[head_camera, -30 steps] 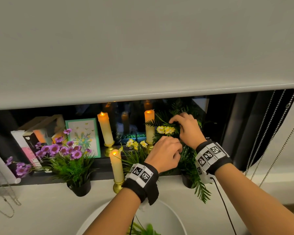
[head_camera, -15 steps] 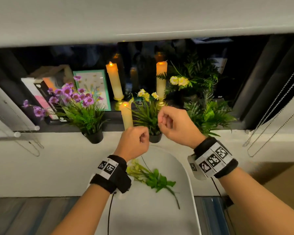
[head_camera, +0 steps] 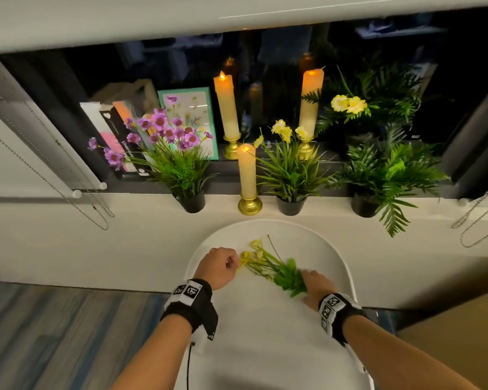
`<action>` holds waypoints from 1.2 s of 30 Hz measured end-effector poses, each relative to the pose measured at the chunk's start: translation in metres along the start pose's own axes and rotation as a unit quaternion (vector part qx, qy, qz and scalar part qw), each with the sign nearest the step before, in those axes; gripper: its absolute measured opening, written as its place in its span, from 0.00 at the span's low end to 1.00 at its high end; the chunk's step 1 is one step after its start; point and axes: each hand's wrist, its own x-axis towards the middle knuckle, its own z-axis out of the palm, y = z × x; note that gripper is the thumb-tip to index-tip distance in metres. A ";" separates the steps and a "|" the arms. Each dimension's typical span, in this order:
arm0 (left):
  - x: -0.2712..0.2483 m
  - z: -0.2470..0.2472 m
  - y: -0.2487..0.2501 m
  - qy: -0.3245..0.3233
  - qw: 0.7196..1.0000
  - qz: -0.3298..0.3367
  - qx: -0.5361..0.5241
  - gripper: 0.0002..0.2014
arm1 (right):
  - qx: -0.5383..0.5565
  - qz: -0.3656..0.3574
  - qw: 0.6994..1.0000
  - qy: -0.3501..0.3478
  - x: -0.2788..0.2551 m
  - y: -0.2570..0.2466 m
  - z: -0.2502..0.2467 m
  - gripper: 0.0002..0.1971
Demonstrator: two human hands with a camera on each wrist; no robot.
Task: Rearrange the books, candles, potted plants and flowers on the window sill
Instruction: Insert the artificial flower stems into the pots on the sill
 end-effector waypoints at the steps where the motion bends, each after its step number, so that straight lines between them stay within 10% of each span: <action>1: -0.001 0.000 -0.003 -0.001 1.000 -0.002 0.000 0.12 | 0.008 0.003 1.000 0.005 0.000 -0.001 0.004 0.23; 13: 0.008 -0.002 -0.007 -0.051 0.999 0.003 -0.019 0.05 | 0.128 -0.074 0.985 0.089 -0.004 -0.027 -0.042 0.09; 17: 0.010 -0.005 0.022 -0.062 0.994 -0.002 -0.086 0.20 | 0.177 -0.158 0.959 0.155 -0.015 -0.036 -0.071 0.09; 25: 0.016 -0.032 0.108 0.143 0.953 0.166 -0.212 0.11 | 0.242 -0.246 0.908 0.236 -0.055 -0.028 -0.132 0.10; 36: 0.041 -0.070 0.239 0.176 0.892 0.325 -0.260 0.04 | 0.255 -0.198 0.856 0.404 -0.107 0.031 -0.260 0.18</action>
